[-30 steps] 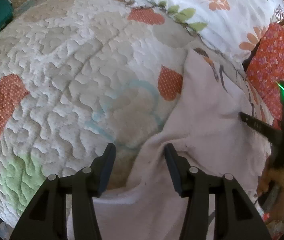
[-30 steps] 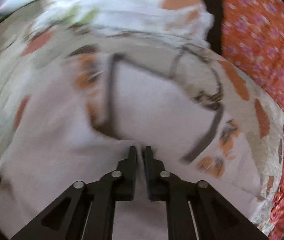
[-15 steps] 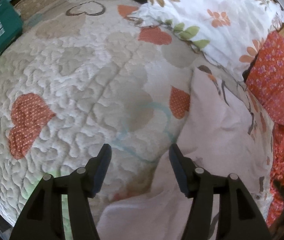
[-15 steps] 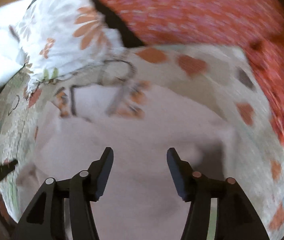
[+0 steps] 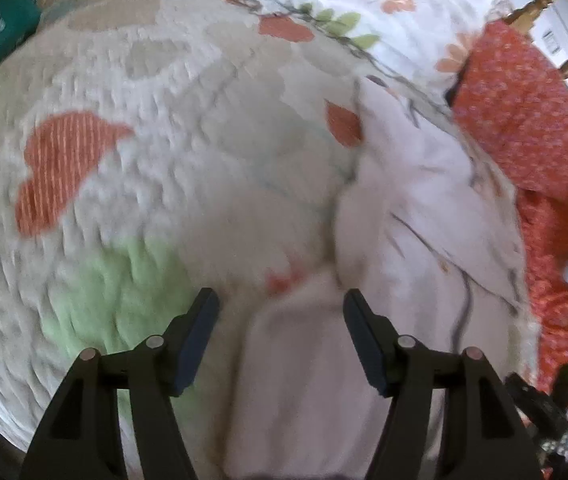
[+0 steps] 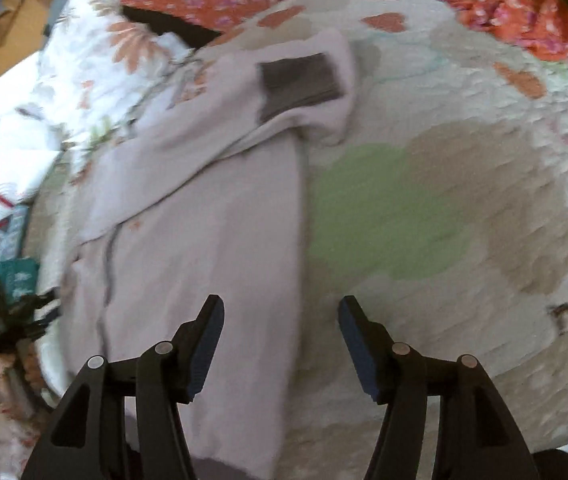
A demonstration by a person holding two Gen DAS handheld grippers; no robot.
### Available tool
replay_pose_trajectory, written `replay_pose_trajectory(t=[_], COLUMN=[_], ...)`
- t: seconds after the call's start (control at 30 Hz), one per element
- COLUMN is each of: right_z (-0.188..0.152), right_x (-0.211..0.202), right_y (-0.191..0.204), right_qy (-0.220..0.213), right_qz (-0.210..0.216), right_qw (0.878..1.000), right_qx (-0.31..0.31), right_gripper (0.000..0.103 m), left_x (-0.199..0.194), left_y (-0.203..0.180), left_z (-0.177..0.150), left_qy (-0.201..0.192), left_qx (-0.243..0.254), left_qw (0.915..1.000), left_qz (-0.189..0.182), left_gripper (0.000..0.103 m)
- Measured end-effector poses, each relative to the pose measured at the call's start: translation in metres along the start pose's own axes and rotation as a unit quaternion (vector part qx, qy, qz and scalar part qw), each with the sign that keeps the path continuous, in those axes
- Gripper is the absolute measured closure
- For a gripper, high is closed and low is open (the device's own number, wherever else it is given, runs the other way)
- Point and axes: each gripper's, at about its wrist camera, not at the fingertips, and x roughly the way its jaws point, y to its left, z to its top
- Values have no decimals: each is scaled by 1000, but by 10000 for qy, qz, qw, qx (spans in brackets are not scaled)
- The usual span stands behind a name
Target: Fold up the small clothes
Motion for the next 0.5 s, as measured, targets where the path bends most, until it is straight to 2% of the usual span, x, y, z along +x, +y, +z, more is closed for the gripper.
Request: replay_pose_trajectory(t=[0.03,0.07,0.1,0.13,0.23,0.5], right_z=[-6,-11,-17,-23,-41,-86], right_x=[6,7,9,9,11,11], right_y=[4,6,12,17,22,18], right_qy=[87,104,59,33,122,451], right_qz=[175,210,194,207,601,1480], right_qw=[9998,9997,9997,9995,9978,9879], right_qx=[6,-34,-137,-243,-240,-101], right_gripper=[38,38,38,38,38,38], left_x=[-3,-6,-7,-9,-15,-21], left_y=[1,4,7,10,18,15], left_z=[-7,-16,-23,-31,-53,-103], left_qy=[-25,-47,-37,-34,-96,281], left_qx=[-17,-50,-106,-195,-317,-324], left_qw=[10000,9999,9997,9992,9976,9946], left_qz=[-60,-147,-234,-349,-601,-945], left_gripper=[49,57,61,61,61,61])
